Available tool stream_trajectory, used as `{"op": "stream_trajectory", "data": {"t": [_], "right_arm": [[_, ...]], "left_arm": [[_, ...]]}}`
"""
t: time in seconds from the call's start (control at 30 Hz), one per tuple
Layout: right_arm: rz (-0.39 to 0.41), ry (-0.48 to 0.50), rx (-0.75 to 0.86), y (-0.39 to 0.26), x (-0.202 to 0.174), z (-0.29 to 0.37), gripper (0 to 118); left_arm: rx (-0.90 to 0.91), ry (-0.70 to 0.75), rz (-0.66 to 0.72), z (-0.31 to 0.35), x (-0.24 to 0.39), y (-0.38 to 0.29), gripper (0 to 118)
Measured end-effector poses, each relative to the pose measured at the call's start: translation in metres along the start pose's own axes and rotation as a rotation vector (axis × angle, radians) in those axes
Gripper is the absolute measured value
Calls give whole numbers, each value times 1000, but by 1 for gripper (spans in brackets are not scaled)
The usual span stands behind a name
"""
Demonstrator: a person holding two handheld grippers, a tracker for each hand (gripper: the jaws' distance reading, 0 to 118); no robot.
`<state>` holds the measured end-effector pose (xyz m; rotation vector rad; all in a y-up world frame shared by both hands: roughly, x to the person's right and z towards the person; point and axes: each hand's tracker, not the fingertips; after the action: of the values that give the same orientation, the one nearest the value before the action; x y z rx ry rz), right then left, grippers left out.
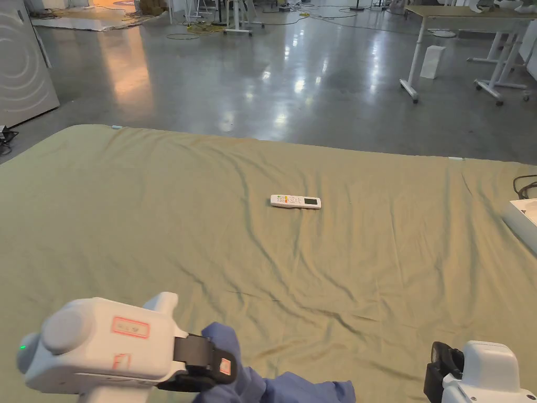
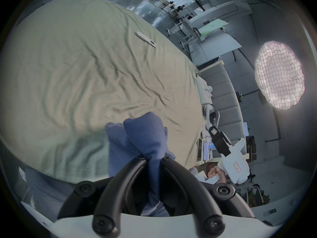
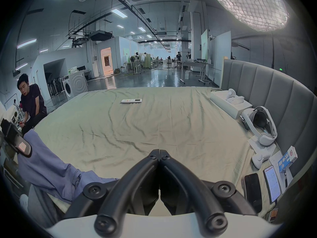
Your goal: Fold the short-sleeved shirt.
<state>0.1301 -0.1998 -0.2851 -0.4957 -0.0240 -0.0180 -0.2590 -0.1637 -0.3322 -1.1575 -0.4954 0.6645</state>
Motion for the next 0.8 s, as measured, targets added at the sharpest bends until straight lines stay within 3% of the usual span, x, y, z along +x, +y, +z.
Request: {"op": "stream_trajectory", "data": {"t": [0.27,0.6,0.73,0.77,0.8], "right_arm": [[-19,-17,-10,-4,12,3,0],[-23,-39,-20,-8,22,9,0],[-25,-42,-23,-8,23,9,0],[-25,-42,-23,-9,22,10,0],[-24,-42,-22,-8,22,10,0]], "left_arm": [[-131,-9,12,-110,32,-5,10],[-249,120,17,-214,39,-21,10],[-254,122,43,-222,36,-21,30],[-262,82,68,-222,35,-21,30],[-262,61,75,-221,37,-22,42]]}}
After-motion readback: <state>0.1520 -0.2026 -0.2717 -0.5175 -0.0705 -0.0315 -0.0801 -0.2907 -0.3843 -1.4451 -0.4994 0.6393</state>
